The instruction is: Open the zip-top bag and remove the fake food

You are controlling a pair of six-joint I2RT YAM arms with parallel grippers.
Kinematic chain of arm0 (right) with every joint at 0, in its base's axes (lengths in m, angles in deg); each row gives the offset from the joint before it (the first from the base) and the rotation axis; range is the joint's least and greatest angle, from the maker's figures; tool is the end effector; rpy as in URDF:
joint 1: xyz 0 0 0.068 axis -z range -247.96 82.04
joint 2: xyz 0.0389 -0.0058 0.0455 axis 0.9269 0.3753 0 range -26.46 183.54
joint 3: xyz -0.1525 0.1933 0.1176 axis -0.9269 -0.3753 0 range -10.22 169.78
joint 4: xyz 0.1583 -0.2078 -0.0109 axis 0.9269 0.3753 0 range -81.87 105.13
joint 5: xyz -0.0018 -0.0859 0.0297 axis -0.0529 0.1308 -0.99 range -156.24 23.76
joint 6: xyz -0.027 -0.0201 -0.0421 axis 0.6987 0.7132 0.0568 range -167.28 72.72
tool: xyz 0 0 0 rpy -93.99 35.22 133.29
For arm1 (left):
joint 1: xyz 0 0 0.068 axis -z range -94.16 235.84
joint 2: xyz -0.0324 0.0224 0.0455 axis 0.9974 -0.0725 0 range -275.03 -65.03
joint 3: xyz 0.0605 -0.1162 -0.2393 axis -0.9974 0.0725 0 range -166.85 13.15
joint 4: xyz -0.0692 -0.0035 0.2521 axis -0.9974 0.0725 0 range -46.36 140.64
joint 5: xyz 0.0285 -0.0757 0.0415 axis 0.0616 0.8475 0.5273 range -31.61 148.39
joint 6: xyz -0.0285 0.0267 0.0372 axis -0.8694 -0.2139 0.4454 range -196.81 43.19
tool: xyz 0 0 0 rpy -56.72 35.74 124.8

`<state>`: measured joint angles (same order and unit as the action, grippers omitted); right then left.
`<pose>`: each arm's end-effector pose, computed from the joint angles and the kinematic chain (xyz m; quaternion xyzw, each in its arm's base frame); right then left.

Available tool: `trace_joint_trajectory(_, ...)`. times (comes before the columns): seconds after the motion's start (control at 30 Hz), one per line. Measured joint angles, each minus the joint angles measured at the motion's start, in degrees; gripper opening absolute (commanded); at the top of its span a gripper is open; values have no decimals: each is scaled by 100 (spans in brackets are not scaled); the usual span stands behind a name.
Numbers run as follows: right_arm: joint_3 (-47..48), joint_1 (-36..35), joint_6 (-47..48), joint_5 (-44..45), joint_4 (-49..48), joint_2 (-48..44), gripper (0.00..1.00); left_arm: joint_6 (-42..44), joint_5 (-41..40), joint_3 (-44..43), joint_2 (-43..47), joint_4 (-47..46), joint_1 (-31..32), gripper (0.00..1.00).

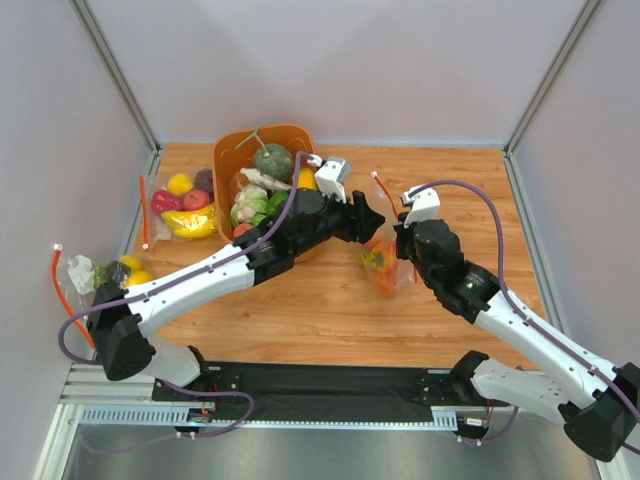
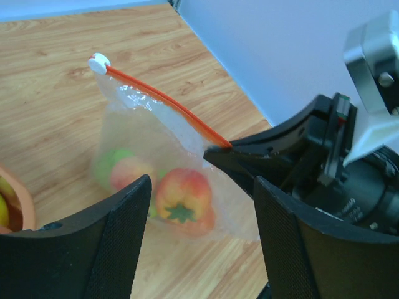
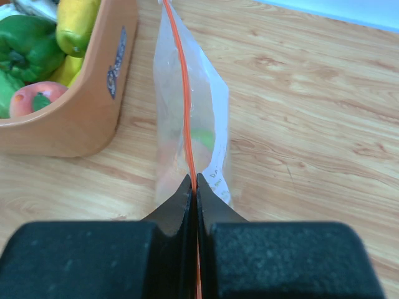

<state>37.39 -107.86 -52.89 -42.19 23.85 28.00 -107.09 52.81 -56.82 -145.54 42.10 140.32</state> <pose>0.1745 0.1269 0.3179 -0.1294 0.8115 0.0502 0.5677 0.1984 -0.2718 0.3709 0.1282 0.7493 -0.4099 0.5041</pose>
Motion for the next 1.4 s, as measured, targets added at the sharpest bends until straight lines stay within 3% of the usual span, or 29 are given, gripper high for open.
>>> trace_joint_trajectory(0.4, 70, 1298, 68, -2811, 28, -402, 0, 1305, 610, 1545, 1622, -221, -280, 88)
trace_joint_trajectory(0.57, 367, 1517, 72, -4166, 26, -402, 0, 1652, 1069, 2227, 2570, -313, -699, 91)
trace_joint_trajectory(0.77, 745, 1534, -61, -5466, -35, -422, 0, 1961, 1622, 2398, 3265, -472, -852, 92)
trace_joint_trajectory(1.1, 1054, 1534, -754, -7490, -717, -472, 0, 2011, 2105, 2741, 3753, -822, -999, 94)
trace_joint_trajectory(1.4, 1058, 1534, -1252, -8607, -1224, -472, 0, 1777, 2527, 2806, 3604, -1545, -1010, 94)
